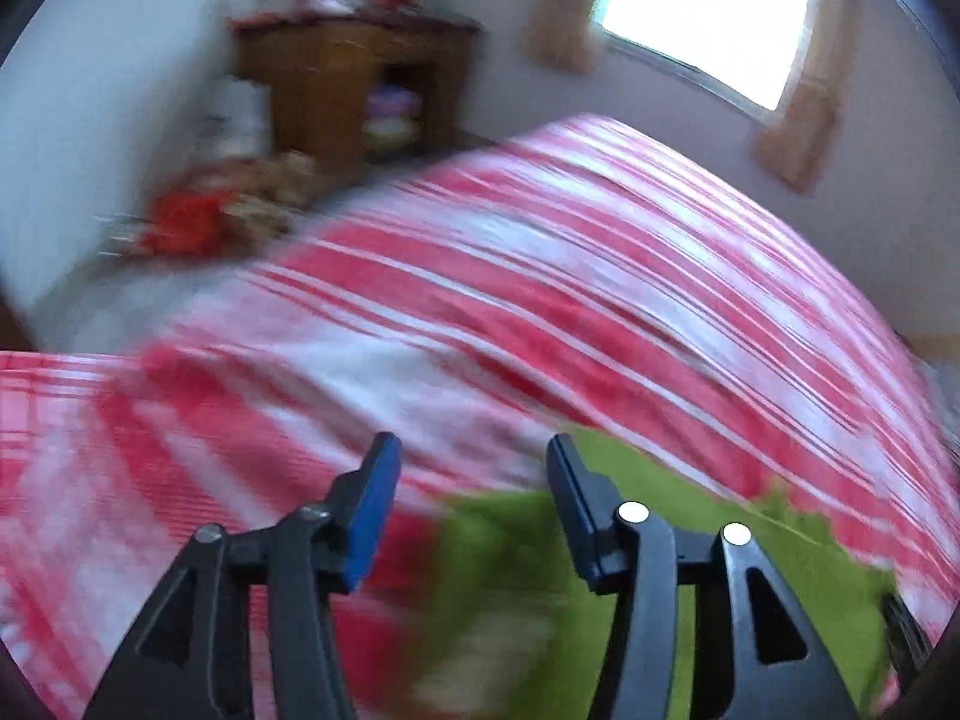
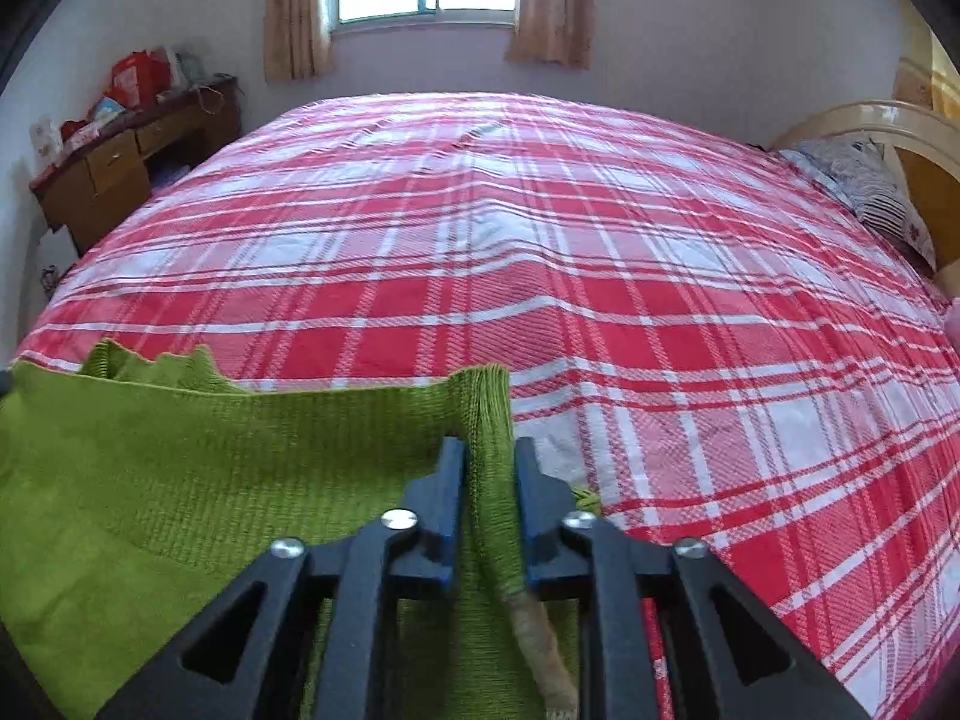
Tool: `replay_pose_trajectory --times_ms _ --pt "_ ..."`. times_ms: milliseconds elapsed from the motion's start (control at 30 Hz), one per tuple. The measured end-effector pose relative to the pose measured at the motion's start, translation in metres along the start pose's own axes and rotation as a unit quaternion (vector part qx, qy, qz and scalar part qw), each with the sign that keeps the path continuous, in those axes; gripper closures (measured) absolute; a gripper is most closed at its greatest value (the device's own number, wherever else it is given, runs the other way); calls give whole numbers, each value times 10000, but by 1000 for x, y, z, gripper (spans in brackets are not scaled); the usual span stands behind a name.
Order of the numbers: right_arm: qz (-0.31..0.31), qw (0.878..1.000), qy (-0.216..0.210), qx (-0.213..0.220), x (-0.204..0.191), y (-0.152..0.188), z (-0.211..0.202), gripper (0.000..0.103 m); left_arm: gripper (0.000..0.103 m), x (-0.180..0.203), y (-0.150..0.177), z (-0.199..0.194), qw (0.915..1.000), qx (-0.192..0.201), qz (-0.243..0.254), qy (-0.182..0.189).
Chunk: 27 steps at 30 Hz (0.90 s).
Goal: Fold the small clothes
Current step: 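Lift the hem with both grippers and fold it over onto the collar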
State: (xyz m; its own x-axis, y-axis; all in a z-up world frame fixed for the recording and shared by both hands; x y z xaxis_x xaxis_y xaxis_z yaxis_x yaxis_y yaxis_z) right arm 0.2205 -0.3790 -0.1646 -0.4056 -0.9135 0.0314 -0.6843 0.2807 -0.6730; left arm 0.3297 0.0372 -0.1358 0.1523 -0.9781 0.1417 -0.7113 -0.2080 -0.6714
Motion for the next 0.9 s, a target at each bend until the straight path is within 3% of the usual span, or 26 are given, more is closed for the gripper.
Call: replay_pose_trajectory --times_ms 100,200,267,367,433,633,700,767,833,900 --pt "250 9997 -44 70 9 0 -3 75 48 -37 -8 -27 9991 234 -52 -348" --pt "419 9988 -179 197 14 -4 -7 75 48 -39 5 -53 9986 226 344 -325" --pt "522 9972 -295 449 16 -9 -20 75 48 -30 19 -69 9978 220 624 -102" --pt "922 9838 -141 1528 38 -16 -88 75 38 -5 55 -94 9918 121 1187 451" --pt "946 9803 -242 1715 40 -6 -122 75 37 6 84 -111 9849 185 1597 635" --pt "140 9902 -991 976 -5 82 -171 75 37 30 148 -125 9747 52 1969 1060" --pt "-124 9892 -1220 806 -23 111 -178 75 37 33 163 -125 9716 41 2180 924" --pt "-322 9897 -1297 516 -36 136 -170 75 37 30 170 -126 9703 141 2306 720" --pt "-382 9917 -1207 200 -37 158 -155 75 37 28 174 -129 9696 179 2320 757" --pt "-440 9919 -1151 296 -36 169 -154 75 34 22 175 -127 9695 154 2317 786"
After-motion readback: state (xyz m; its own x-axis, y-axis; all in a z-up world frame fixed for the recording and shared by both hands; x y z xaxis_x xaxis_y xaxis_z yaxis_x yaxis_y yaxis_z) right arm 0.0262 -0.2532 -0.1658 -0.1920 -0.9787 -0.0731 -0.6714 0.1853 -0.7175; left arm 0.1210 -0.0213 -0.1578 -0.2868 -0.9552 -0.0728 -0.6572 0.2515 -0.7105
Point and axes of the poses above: each gripper's, at about its wrist camera, not at the fingertips, and z roughly the way its jaws point, x to its right, y to its underside, the point moved 10 cm from there along z, roughly the way its jaws point, and after that the axes turned 2 degrees about -y, right-handed, at the moved point
